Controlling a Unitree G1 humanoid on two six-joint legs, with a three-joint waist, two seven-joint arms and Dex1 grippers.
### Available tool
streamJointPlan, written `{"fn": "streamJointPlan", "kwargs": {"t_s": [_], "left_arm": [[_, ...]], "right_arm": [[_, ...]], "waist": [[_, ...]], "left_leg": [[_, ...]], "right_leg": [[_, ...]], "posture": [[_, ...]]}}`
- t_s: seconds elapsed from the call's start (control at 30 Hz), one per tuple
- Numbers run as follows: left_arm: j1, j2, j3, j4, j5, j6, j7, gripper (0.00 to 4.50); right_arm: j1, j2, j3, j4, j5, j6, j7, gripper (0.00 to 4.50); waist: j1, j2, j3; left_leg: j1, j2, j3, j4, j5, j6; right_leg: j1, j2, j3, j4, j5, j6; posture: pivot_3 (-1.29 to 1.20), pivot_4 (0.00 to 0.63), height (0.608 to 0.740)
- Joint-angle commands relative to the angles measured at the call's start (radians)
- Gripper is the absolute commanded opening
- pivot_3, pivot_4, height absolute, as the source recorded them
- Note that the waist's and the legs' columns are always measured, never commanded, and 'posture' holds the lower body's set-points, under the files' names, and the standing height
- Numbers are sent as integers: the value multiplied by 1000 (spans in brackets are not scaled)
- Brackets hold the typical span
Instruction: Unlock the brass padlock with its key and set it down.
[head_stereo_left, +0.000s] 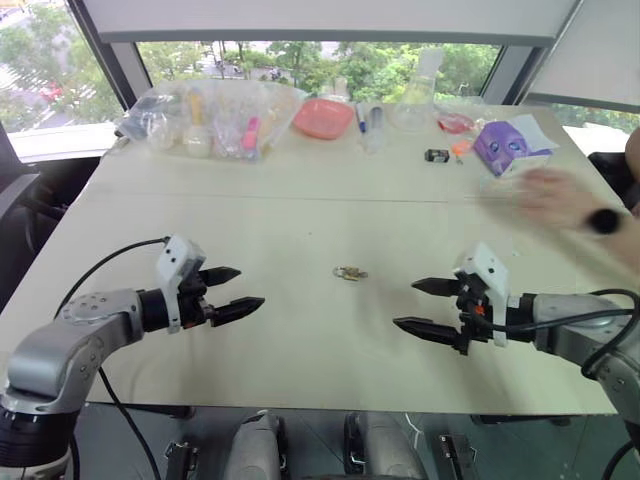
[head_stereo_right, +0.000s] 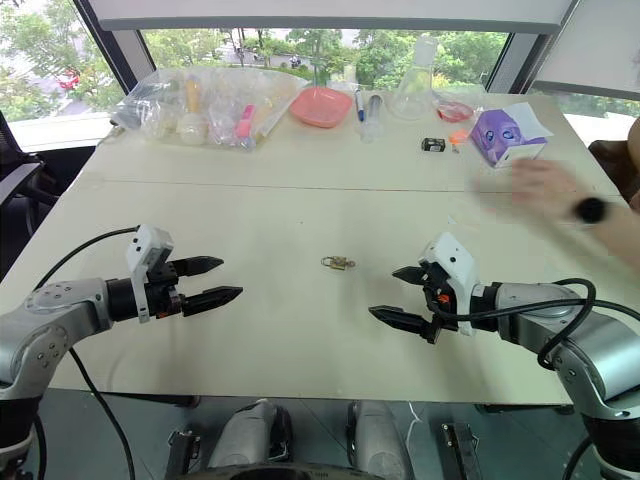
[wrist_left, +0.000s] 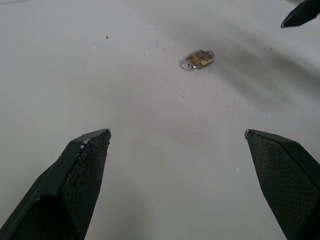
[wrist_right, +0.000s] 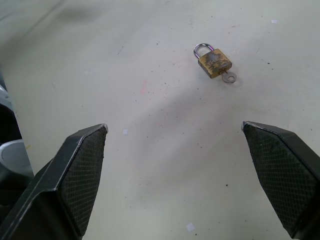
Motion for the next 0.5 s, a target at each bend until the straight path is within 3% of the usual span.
{"fn": "streamJointPlan", "kwargs": {"t_s": [0.03,0.5], "left_arm": [[-12,-2,-1,-12,-2,-22,-5,4500],[-35,-9,-3,-5,-1,-10,9,4500]], "right_arm": [[-16,4,-6,-22,-5,-19,-4,4446],[-33,17,11,-15,-18,-19,-18,4446]], "waist": [[0,0,0],[0,0,0]], "left_leg": [[0,0,0,0,0,0],[0,0,0,0,0,0]], "right_leg": [[0,0,0,0,0,0],[0,0,0,0,0,0]], "posture": [[0,150,739],[0,150,739]]}}
